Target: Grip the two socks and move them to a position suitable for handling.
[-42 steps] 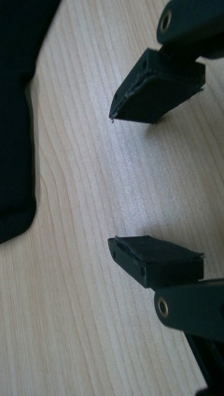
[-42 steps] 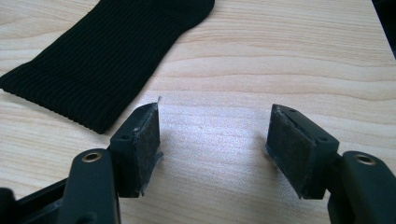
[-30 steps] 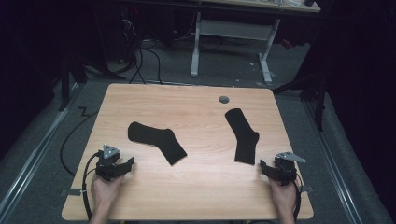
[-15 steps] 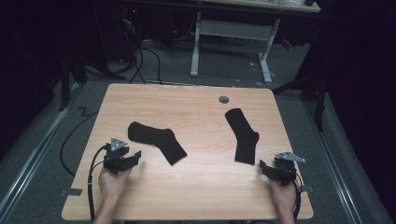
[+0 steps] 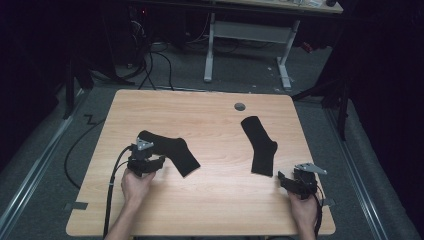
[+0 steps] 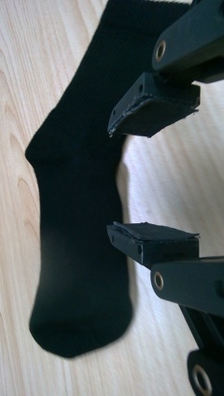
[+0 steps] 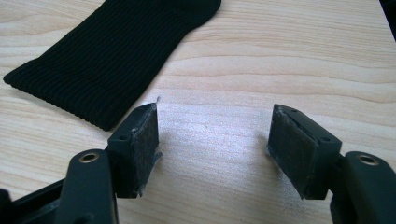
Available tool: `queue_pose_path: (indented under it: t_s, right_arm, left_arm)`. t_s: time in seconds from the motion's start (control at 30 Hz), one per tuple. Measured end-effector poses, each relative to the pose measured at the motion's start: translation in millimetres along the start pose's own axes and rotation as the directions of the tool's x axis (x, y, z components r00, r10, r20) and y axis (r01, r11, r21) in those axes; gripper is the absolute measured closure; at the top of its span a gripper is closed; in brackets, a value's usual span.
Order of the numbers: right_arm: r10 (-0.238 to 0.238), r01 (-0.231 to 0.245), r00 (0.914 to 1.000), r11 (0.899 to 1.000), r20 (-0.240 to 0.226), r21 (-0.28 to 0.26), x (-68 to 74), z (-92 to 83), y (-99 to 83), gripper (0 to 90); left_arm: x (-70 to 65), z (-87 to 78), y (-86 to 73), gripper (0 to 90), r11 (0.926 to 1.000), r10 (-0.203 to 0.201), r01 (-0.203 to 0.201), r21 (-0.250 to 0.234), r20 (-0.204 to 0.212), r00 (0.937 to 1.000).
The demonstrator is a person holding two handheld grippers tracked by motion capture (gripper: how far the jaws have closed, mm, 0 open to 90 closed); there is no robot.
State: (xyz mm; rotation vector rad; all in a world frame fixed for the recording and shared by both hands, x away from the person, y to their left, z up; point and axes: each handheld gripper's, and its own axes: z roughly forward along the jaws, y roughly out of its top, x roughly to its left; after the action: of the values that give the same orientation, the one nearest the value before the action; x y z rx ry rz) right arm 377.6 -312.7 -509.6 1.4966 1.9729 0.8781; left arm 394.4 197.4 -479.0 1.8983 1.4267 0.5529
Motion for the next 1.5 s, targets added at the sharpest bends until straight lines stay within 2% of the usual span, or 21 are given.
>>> queue_pose_path:
  t_s: [0.07,0.13,0.23,0.37,0.47,0.7,0.8,0.83,0.97,1.27,1.37,1.5]
  right_arm:
    - [0.001,-0.001,1.0000,1.000,0.000,0.001,0.2,-0.1,0.0,33.9]
    - [0.001,-0.001,1.0000,1.000,0.000,0.000,0.2,-0.1,-0.1,33.9]
    - [0.000,0.000,1.0000,1.000,0.000,0.000,0.2,-0.1,-0.1,33.9]
    - [0.000,0.000,1.0000,1.000,0.000,0.000,0.2,-0.1,-0.1,33.9]
    - [0.000,0.000,1.0000,1.000,0.000,-0.001,0.2,-0.1,-0.1,33.9]
    - [0.001,-0.001,1.0000,1.000,0.000,0.000,0.3,-0.1,-0.1,33.9]
    - [0.000,0.000,1.0000,1.000,0.000,0.000,0.2,-0.1,-0.1,33.9]
    - [0.000,0.000,1.0000,1.000,-0.001,0.000,0.2,-0.1,-0.1,33.9]
    - [0.000,0.000,1.0000,1.000,0.000,-0.001,0.3,-0.1,-0.2,33.9]
    - [0.001,-0.001,1.0000,1.000,0.000,0.000,0.3,-0.1,-0.1,33.9]
    - [0.000,0.000,1.0000,1.000,0.000,0.000,0.2,-0.1,-0.2,33.9]
    - [0.000,0.000,1.0000,1.000,-0.001,0.000,0.2,-0.1,-0.2,33.9]
  left_arm:
    - [-2.2,3.8,5.4,44.6,0.9998,-0.017,0.017,-0.009,0.005,0.9998]
    - [-4.6,7.7,11.3,44.3,0.9997,-0.025,0.025,0.006,0.011,0.9996]
    - [-9.6,15.8,20.7,43.4,0.9996,0.004,-0.004,0.028,-0.011,0.9999]
    - [-10.3,23.2,25.8,43.1,0.9992,-0.031,0.032,0.026,-0.010,0.9995]
    - [-10.7,27.3,25.6,43.2,0.9988,-0.038,0.038,0.030,-0.018,0.9991]
    - [-14.3,40.7,24.5,43.3,0.9976,-0.029,0.032,0.061,-0.048,0.9984]
    - [-17.5,47.4,24.2,45.0,0.9953,-0.006,0.012,0.096,-0.058,0.9983]
    - [-19.9,48.4,23.5,45.1,0.9959,0.014,-0.007,0.090,-0.070,0.9974]
    - [-24.1,49.2,25.7,56.0,0.9944,0.043,-0.038,0.098,-0.054,0.9976]
    - [-26.9,48.3,25.4,82.4,0.9925,0.078,-0.077,0.095,0.001,0.9970]
    - [-29.0,45.3,25.2,85.7,0.9911,0.102,-0.103,0.084,0.016,0.9947]
    - [-33.5,34.3,28.8,86.4,0.9932,0.110,-0.112,0.033,0.045,0.9929]
